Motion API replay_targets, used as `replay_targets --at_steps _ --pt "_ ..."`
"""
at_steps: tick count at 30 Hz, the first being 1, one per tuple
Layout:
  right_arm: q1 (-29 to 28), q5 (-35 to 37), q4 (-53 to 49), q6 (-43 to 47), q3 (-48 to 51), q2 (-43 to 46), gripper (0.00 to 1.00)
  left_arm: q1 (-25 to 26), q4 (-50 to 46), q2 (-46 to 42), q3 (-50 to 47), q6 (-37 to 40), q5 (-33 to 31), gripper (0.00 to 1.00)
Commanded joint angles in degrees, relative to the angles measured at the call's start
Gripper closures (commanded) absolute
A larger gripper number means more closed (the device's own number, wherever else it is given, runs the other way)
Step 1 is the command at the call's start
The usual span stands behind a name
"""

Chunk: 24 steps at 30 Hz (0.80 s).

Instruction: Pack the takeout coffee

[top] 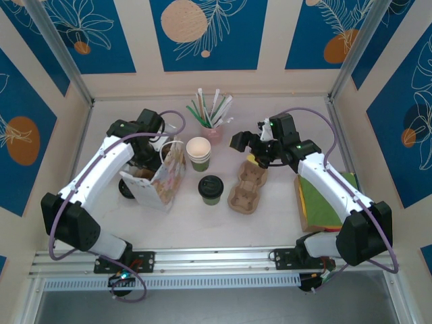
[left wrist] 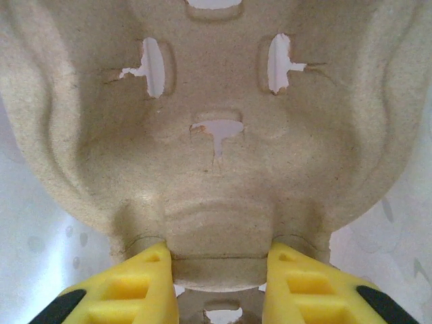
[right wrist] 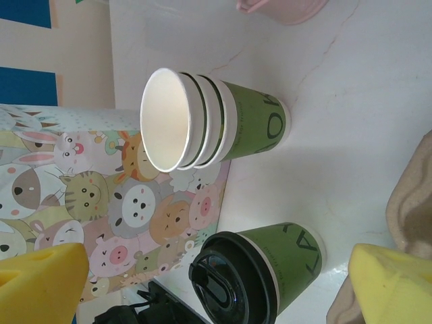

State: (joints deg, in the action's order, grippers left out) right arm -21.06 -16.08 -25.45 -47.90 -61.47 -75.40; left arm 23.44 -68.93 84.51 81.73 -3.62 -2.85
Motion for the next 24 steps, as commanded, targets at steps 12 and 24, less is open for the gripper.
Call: replay_targets --at_steps 12,24 --pt "0.89 -2.73 1.46 0.79 1.34 -0.89 0.01 0.37 0.46 0.12 -2.69 -0.40 -1.97 0.72" --pt "1.80 -3.45 1.55 1.04 1.69 -0.11 0.01 0.38 2.19 1.85 -5.90 -0.43 -2.64 0.72"
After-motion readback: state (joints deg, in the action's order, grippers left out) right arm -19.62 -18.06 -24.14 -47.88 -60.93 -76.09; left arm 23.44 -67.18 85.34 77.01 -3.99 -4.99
